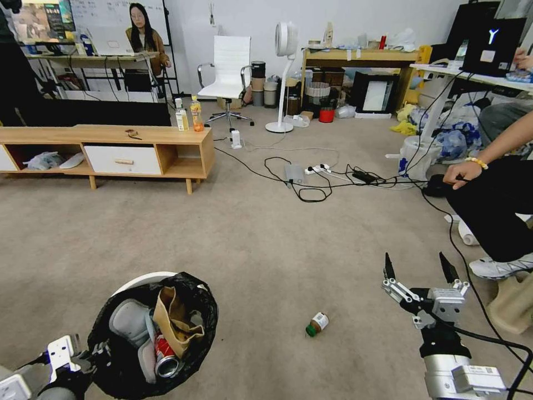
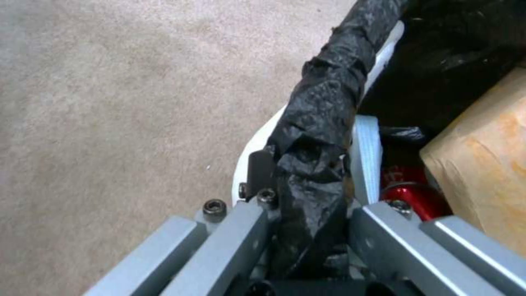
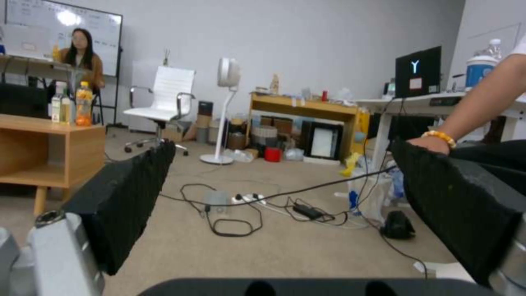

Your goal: Pick up the trash bin and place the garbage on the floor into it.

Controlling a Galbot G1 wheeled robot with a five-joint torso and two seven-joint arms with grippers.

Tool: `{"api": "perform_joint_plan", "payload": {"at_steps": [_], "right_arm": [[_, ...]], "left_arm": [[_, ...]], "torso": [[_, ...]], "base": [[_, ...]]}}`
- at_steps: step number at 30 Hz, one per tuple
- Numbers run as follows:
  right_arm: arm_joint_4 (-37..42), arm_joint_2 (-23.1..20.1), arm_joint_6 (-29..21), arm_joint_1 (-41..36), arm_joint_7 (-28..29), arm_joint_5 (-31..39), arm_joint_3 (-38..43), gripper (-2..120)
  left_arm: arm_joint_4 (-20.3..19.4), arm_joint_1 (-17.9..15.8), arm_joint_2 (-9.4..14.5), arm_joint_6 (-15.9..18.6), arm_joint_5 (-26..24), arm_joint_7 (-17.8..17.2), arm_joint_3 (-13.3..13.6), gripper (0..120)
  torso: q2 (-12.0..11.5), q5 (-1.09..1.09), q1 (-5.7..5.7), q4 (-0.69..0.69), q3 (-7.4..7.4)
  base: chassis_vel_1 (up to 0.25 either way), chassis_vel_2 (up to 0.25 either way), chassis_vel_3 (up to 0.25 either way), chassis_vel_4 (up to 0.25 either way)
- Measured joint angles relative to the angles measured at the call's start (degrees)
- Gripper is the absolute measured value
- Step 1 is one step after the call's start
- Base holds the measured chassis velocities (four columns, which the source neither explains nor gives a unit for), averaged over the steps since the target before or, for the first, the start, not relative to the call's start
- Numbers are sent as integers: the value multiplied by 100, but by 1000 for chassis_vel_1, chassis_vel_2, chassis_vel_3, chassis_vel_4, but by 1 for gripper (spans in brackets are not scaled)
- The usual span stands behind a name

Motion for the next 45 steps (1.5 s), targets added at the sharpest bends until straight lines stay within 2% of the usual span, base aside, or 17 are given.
{"api": "perform_joint_plan", "payload": {"at_steps": [13, 23, 28, 30, 31, 32, 34, 35, 37, 38, 40, 41, 44, 45], "right_arm": [[-82, 1, 8, 91, -8, 27, -22, 100], [-135, 10, 4, 149, -23, 28, -52, 100], [-152, -65, -217, 242, 95, 177, -111, 100], [-137, -210, -584, 310, 329, 409, -202, 100], [-137, -210, -584, 310, 329, 409, -202, 100], [-102, -334, -874, 367, 488, 691, -266, 100], [40, -777, -1746, 637, 1046, 1957, -448, 100], [40, -777, -1746, 637, 1046, 1957, -448, 100], [100, -1125, -2425, 920, 1526, 3011, -592, 100], [100, -1125, -2425, 920, 1526, 3011, -592, 100], [91, -1342, -2857, 1186, 1897, 3928, -708, 100], [91, -1342, -2857, 1186, 1897, 3928, -708, 100], [-10, -1440, -3416, 1728, 2793, 5494, -950, 100], [-10, -1440, -3416, 1728, 2793, 5494, -950, 100]], "left_arm": [[102, -81, -3, -1, 15, 0, 16, 1], [163, -119, 14, -1, 17, 0, 19, 1], [206, -123, 34, -1, 16, -1, 14, 1], [240, -125, 51, -1, 14, -2, 3, 1], [240, -125, 51, -1, 14, -2, 3, 1], [260, -127, 57, -1, 14, -2, -2, 1], [296, -128, 62, -1, 16, -4, -8, 1], [296, -128, 62, -1, 16, -4, -8, 1], [325, -121, 79, -1, 33, -4, -14, 1], [325, -121, 79, -1, 33, -4, -14, 1], [352, -112, 98, -1, 40, -4, -35, 1], [352, -112, 98, -1, 40, -4, -35, 1], [393, -92, 122, -4, 54, -7, -76, 1], [393, -92, 122, -4, 54, -7, -76, 1]], "torso": [[0, 0, 0, -1, 0], [0, 0, 0, 0, 0], [0, 0, 0, -1, 0], [0, 0, 0, -1, 0], [0, 0, 0, -1, 0], [0, 1, 0, -1, 0], [0, 0, 0, 0, 0], [0, 0, 0, 0, 0], [0, 1, 0, 0, 0], [0, 1, 0, 0, 0], [0, -1, 0, 1, 0], [0, -1, 0, 1, 0], [0, 0, 0, 0, 0], [0, 0, 0, 0, 0]], "base": [[-91, 94, 99, -86], [-10, 8, 6, -8], [0, 0, 0, 0], [0, 0, 0, 0], [0, 0, 0, 0], [0, 0, 0, 0], [0, 0, 0, 0], [0, 0, 0, 0], [0, 0, 0, 0], [0, 0, 0, 0], [0, 0, 0, 0], [0, 0, 0, 0], [0, 0, 0, 0], [0, 0, 0, 0]]}}
